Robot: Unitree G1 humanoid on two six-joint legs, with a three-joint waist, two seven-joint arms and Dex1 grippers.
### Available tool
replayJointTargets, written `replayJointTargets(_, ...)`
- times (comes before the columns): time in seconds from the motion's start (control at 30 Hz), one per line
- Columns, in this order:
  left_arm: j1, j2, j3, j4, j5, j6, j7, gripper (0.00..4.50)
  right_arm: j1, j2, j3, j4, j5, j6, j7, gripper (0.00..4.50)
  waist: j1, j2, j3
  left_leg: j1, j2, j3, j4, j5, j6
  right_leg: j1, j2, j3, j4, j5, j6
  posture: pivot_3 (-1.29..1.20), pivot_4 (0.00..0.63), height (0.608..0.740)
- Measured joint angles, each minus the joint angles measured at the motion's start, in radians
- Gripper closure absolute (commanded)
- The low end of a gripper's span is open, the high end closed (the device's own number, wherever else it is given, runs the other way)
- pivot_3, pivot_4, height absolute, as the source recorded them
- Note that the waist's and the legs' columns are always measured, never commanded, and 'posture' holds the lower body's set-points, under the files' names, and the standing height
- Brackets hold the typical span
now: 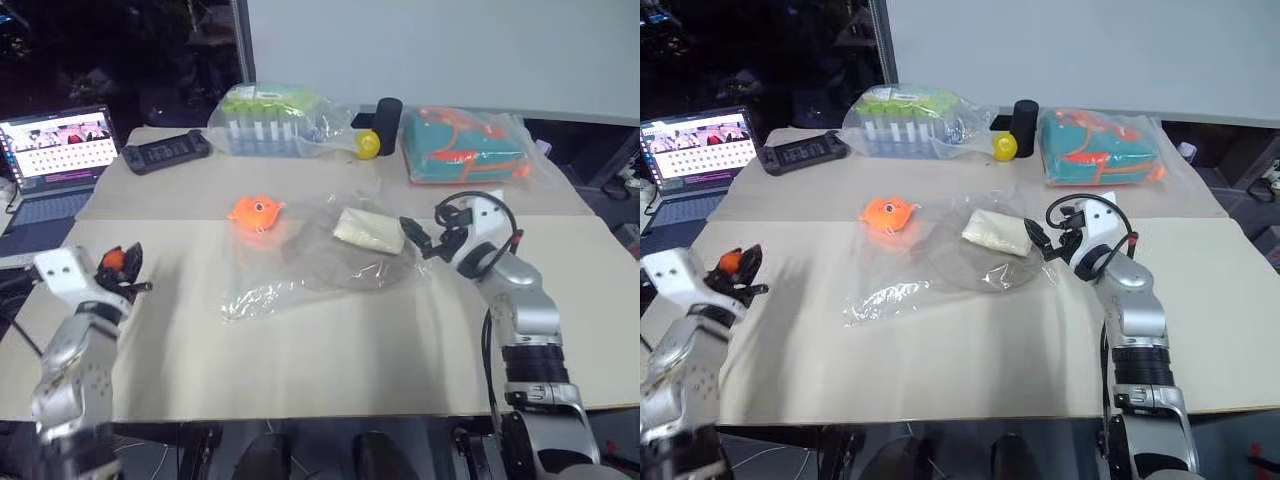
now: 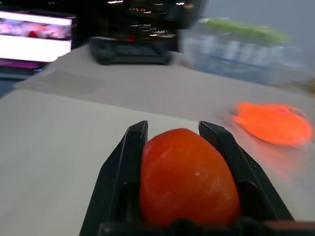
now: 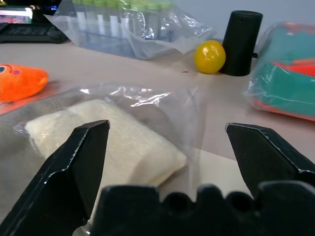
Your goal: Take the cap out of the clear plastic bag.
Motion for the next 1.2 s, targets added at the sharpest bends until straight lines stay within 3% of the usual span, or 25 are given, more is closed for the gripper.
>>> replayJointTargets(0.17, -0.338, 0.096, -0.041, 0.528, 0.154, -0.149, 0.1, 3.26, 0.04, 0.013, 0.01, -0.097, 0.001, 0.037, -0.01, 0.0, -0.002, -0.002, 0.001, -0.009, 0.0, -0.001, 0.0, 0.0, 0.0, -0.011, 0.002, 0.0, 0.003, 0.001, 0.0, 0.0, 0.15, 0.74)
replayJointTargets(0.33, -0.539, 0.167, -0.06, 0.918, 0.235, -0.311, 0.124, 3.26, 0.073, 0.007, 0.002, -0.137, 0.002, 0.08, -0.027, 0.0, -0.006, -0.003, 0.001, -0.014, -0.001, 0.001, -0.001, 0.0, -0.001, -0.017, -0.002, 0.0, 0.004, 0.002, 0.001, 0.0, 0.15, 0.74)
replayJointTargets(0.6, -0.603, 0.198, -0.059, 1.18, 0.273, -0.386, 0.174, 3.26, 0.073, 0.0, -0.002, -0.16, 0.002, 0.096, -0.029, 0.0, -0.003, -0.004, 0.001, -0.014, -0.001, 0.002, -0.001, 0.001, -0.001, -0.017, -0.003, -0.001, 0.004, 0.003, 0.003, 0.0, 0.15, 0.74)
replayJointTargets(0.63, -0.601, 0.198, -0.056, 1.194, 0.274, -0.394, 0.179, 2.54, 0.073, -0.002, -0.002, -0.161, 0.002, 0.096, -0.029, 0.0, -0.002, -0.004, 0.001, -0.014, -0.001, 0.002, -0.001, 0.001, -0.001, -0.017, -0.003, -0.001, 0.004, 0.003, 0.003, 0.0, 0.15, 0.74)
replayJointTargets(0.73, -0.594, 0.198, -0.048, 1.209, 0.273, -0.402, 0.18, 1.86, 0.073, -0.007, -0.007, -0.166, 0.002, 0.097, -0.029, 0.0, 0.0, -0.004, 0.001, -0.014, -0.001, 0.002, -0.001, 0.001, -0.001, -0.017, -0.003, -0.001, 0.004, 0.003, 0.003, 0.0, 0.15, 0.74)
replayJointTargets(0.8, -0.594, 0.198, -0.03, 1.213, 0.259, -0.406, 0.166, 0.97, 0.073, -0.011, -0.011, -0.17, 0.002, 0.097, -0.029, 0.0, 0.001, -0.004, 0.002, -0.014, -0.001, 0.003, 0.0, 0.001, -0.001, -0.016, -0.003, -0.001, 0.005, 0.003, 0.003, 0.0, 0.15, 0.74)
replayJointTargets(0.9, -0.594, 0.198, -0.018, 1.213, 0.258, -0.41, 0.154, 0.06, 0.074, -0.014, -0.019, -0.171, 0.002, 0.097, -0.029, 0.0, 0.0, -0.004, 0.002, -0.014, -0.001, 0.003, 0.0, 0.001, -0.001, -0.016, -0.003, -0.001, 0.005, 0.003, 0.003, 0.0, 0.15, 0.74)
replayJointTargets(1.2, -0.553, 0.202, -0.016, 1.175, 0.258, -0.459, 0.124, 0.02, 0.078, -0.015, -0.029, -0.171, 0.002, 0.097, -0.028, 0.0, 0.0, -0.004, 0.001, -0.014, -0.001, 0.003, 0.0, 0.001, -0.001, -0.017, -0.003, -0.001, 0.005, 0.003, 0.003, 0.0, 0.15, 0.74)
